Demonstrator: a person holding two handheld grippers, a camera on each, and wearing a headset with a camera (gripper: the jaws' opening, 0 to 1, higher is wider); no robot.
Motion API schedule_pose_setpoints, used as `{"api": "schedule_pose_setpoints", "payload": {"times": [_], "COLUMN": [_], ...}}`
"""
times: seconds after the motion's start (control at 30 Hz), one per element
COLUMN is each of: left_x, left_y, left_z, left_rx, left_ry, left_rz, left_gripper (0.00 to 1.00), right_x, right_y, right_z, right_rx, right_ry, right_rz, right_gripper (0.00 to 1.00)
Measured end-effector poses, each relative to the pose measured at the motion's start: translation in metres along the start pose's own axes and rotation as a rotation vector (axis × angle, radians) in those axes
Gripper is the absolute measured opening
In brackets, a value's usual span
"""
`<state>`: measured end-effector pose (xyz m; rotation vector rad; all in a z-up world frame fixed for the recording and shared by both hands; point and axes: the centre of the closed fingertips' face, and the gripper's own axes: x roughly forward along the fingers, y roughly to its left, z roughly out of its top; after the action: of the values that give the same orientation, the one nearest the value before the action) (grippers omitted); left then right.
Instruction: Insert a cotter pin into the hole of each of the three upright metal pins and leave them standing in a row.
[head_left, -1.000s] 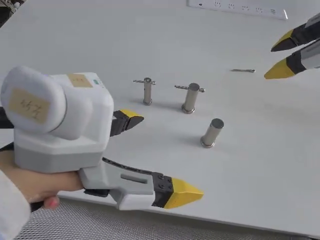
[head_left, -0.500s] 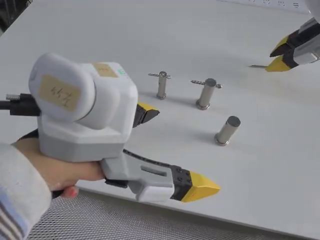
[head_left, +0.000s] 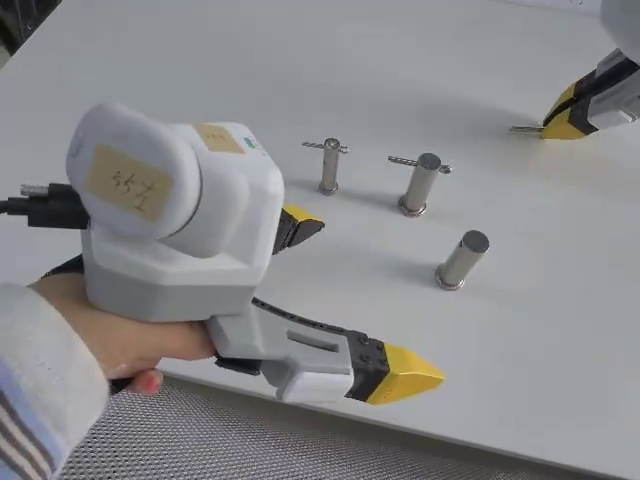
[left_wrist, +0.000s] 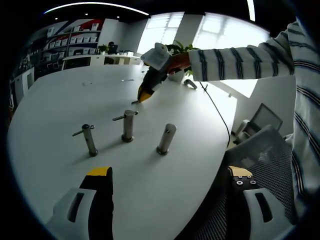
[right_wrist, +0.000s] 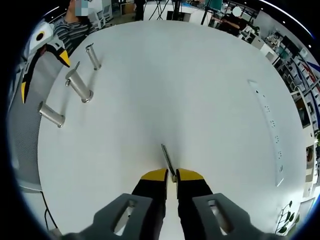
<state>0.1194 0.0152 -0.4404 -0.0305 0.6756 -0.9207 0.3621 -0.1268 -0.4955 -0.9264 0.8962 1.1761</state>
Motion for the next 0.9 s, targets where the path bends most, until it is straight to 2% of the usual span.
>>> {"api": "schedule_pose_setpoints", "payload": {"times": [0.23, 0.4, 0.63, 0.9], "left_x": [0.001, 0.0, -0.004, -0.006], "left_y": [-0.005, -0.006, -0.004, 0.004], "left_z": [0.006, 0.006, 0.016, 0.017], "left_rx": [-0.003, -0.012, -0.018, -0.002], "left_ry": [-0.02, -0.019, -0.063, -0.064], "left_rz": [-0.017, -0.026, -0.021, 0.011], "left_gripper": [0.9, 0.89, 0.85, 0.83], "right_x": [0.0, 0.001, 0.0, -0.014], "right_y": [0.004, 0.005, 0.009, 0.019], "right_z": [0.001, 0.001, 0.003, 0.011], "right_rx": [0.047, 0.016, -0.015, -0.055], "right_ry": [0.028, 0.035, 0.044, 0.023], "right_rz": [0.01, 0.004, -0.006, -0.02], "right_gripper": [0.0, 0.0, 0.0, 0.0]}}
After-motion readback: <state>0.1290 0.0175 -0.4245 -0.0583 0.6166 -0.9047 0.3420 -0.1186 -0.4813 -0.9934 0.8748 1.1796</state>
